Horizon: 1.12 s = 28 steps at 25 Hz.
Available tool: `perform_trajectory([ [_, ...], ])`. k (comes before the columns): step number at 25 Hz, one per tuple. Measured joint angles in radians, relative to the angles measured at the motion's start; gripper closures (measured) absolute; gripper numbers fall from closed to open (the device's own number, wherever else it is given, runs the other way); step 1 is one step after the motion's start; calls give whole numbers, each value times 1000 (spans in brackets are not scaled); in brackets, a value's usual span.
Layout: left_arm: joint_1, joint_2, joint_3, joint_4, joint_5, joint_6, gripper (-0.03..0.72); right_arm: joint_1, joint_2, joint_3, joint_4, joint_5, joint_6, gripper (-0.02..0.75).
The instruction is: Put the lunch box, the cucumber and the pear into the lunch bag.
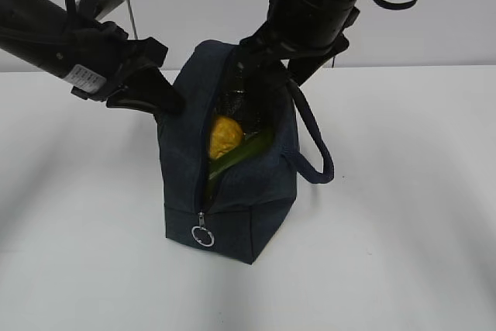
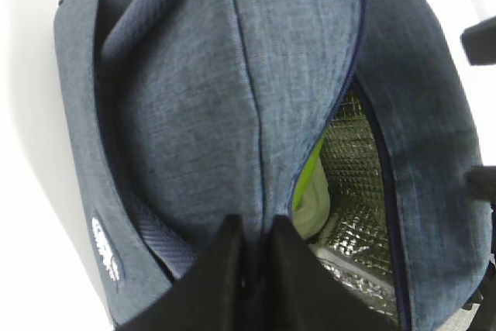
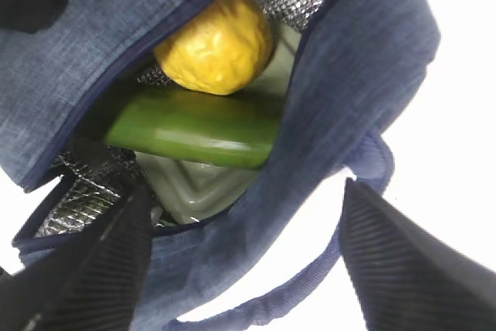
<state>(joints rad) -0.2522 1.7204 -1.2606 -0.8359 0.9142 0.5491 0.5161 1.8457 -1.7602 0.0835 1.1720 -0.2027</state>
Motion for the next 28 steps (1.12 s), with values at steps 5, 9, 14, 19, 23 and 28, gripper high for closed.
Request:
perform_trajectory([
  [5, 1, 0, 0, 5, -8, 0, 607, -28, -52, -2, -4, -7, 0, 155],
  [9, 22, -23, 0, 11, -15, 0, 360, -47, -82, -2, -8, -7, 6, 155],
  [14, 33, -86, 0, 39, -30, 0, 179, -47, -86, -2, -4, -15, 8, 155],
  [19, 33, -155, 0, 155, -72, -24, 216, -47, -95, 8, -2, -22, 22, 155],
  [23, 33, -201, 0, 294, -95, -90, 241, -47, -132, 65, -2, -63, 35, 155],
  [28, 34, -220, 0, 438, -109, -174, 244, -47, -224, 149, -2, -138, 43, 155],
])
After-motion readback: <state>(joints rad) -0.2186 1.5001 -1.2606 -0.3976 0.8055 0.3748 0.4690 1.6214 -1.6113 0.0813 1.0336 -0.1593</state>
